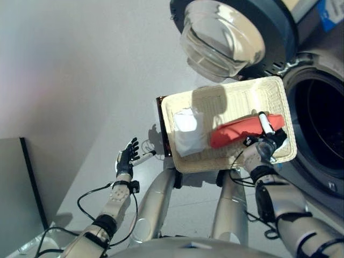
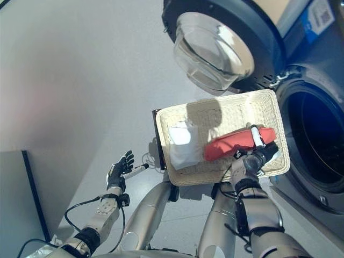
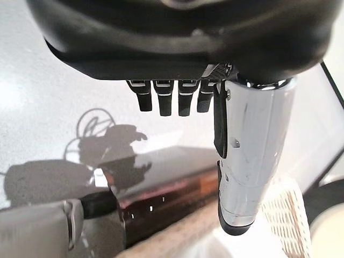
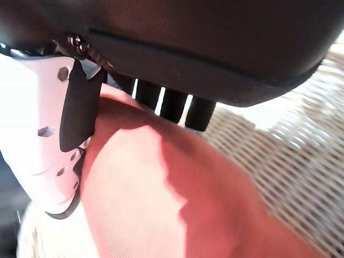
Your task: Pick up the clothes and place them into the washing machine
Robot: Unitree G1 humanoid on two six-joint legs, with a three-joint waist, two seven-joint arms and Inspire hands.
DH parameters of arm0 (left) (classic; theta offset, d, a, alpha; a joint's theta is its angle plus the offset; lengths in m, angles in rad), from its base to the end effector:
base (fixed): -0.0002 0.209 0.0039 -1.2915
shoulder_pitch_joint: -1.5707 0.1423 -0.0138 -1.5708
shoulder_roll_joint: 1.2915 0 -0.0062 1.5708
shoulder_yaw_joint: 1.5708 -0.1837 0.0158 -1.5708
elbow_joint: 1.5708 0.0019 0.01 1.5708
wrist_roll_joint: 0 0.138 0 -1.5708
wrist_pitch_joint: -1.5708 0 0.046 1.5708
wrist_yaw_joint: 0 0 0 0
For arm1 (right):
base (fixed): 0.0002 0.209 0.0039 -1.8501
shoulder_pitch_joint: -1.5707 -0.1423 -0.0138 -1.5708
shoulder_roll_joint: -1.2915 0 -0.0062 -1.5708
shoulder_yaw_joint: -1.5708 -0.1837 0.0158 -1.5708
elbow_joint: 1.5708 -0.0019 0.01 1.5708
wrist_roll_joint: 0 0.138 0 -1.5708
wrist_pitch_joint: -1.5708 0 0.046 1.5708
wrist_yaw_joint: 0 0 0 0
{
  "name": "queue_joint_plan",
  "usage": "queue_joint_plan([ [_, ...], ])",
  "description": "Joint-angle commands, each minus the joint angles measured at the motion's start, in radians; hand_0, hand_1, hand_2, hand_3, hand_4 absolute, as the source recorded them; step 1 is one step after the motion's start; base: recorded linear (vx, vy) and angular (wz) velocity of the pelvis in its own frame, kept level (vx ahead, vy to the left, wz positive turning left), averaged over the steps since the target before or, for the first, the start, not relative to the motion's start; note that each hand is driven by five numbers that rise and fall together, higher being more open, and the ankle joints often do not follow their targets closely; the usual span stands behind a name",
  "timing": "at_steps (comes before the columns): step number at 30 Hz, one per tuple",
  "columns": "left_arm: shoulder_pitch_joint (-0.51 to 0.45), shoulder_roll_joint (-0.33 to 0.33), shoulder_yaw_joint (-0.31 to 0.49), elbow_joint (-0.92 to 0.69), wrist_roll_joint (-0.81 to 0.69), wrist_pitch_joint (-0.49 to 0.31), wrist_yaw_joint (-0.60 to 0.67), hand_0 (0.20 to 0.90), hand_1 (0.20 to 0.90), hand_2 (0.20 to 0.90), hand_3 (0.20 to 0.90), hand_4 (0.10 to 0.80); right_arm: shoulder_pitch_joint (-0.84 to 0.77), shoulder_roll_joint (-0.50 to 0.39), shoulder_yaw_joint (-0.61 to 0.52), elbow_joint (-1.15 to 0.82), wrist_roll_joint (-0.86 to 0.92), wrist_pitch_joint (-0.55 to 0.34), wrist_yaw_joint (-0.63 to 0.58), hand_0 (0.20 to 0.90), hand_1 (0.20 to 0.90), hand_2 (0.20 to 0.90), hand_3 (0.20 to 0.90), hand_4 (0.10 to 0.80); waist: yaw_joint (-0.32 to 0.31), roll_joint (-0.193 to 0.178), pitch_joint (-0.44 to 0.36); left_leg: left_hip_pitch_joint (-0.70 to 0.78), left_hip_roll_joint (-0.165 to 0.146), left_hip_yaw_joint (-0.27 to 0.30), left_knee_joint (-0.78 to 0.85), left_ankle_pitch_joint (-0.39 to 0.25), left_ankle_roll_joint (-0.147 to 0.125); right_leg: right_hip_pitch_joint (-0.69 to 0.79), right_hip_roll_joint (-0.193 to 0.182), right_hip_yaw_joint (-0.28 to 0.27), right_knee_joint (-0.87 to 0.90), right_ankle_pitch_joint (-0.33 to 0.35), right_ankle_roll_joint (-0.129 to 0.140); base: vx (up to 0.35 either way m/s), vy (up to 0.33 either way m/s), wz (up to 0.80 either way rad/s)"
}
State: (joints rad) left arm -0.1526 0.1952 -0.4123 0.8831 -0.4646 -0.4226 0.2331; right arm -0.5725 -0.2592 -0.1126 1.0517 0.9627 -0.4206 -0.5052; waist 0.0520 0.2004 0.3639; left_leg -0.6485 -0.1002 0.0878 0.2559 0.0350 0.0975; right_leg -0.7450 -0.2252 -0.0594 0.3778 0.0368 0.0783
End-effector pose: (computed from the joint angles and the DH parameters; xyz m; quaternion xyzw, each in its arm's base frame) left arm 0.1804 0.1581 -0.0625 -0.0097 0.1910 0.0592 0.9797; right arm 0.2824 -0.2307 0.0237 0.3213 0.0661 -0.4583 0.8261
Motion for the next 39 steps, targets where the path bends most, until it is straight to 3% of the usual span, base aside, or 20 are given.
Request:
queue_joint_plan([
  [1,0.033,-0.012,0.012,0.037,-0.071,-0.037,-0.02,0.9,0.9,0.9,0.9,0.8,0.087,0.012,-0.043,-0.197,0.141,-0.155,0.093,0.2,0.2,0.2,0.2,0.3,0.008,0.032,-0.033,-0.004,0.005,-0.029,-0.019,-0.02,-0.104,0.048,0.047,-0.026,-0.025,-0.038,-0.028,0.024,0.018,-0.2],
  [9,0.052,-0.038,0.001,0.067,-0.104,-0.048,-0.076,0.9,0.9,0.9,0.9,0.8,0.043,0.008,-0.172,-0.276,0.276,-0.252,0.204,0.2,0.2,0.2,0.2,0.3,-0.006,0.094,-0.057,0.052,-0.006,-0.021,-0.049,-0.02,-0.103,0.083,0.048,0.002,-0.037,-0.048,-0.027,0.025,0.026,-0.12],
  [20,0.065,-0.035,-0.031,0.069,-0.094,-0.053,-0.103,0.9,0.9,0.9,0.9,0.8,-0.202,-0.199,-0.225,-0.263,0.278,-0.288,0.182,0.2,0.2,0.2,0.2,0.3,0.005,0.182,-0.09,0.069,-0.007,0.028,-0.06,-0.025,-0.099,0.058,0.059,0.059,-0.025,-0.045,-0.022,0.003,0.032,-0.16],
  [29,0.083,-0.014,-0.035,0.048,-0.081,-0.053,-0.104,0.9,0.9,0.9,0.9,0.8,-0.338,-0.343,-0.199,-0.287,0.2,-0.315,0.102,0.2,0.2,0.2,0.2,0.3,0.013,0.226,-0.129,0.085,-0.009,0.034,-0.068,-0.028,-0.104,0.053,0.062,0.079,-0.011,-0.056,-0.02,0.01,-0.007,-0.12],
  [31,0.091,-0.006,-0.044,0.056,-0.075,-0.049,-0.097,0.9,0.9,0.9,0.9,0.8,-0.389,-0.391,-0.199,-0.274,0.148,-0.333,0.012,0.2,0.2,0.2,0.2,0.3,0.012,0.244,-0.14,0.09,-0.014,0.034,-0.073,-0.027,-0.106,0.052,0.063,0.081,-0.006,-0.061,-0.021,0.0,0.0,0.0],
  [39,0.097,-0.02,-0.065,0.061,-0.078,-0.046,-0.08,0.9,0.9,0.9,0.9,0.8,-0.421,-0.408,-0.206,-0.341,0.001,-0.323,-0.148,0.2,0.2,0.2,0.2,0.3,-0.001,0.292,-0.137,0.072,-0.021,0.056,-0.061,-0.033,-0.101,0.008,0.063,0.11,0.028,-0.066,-0.023,-0.006,0.01,-0.05],
])
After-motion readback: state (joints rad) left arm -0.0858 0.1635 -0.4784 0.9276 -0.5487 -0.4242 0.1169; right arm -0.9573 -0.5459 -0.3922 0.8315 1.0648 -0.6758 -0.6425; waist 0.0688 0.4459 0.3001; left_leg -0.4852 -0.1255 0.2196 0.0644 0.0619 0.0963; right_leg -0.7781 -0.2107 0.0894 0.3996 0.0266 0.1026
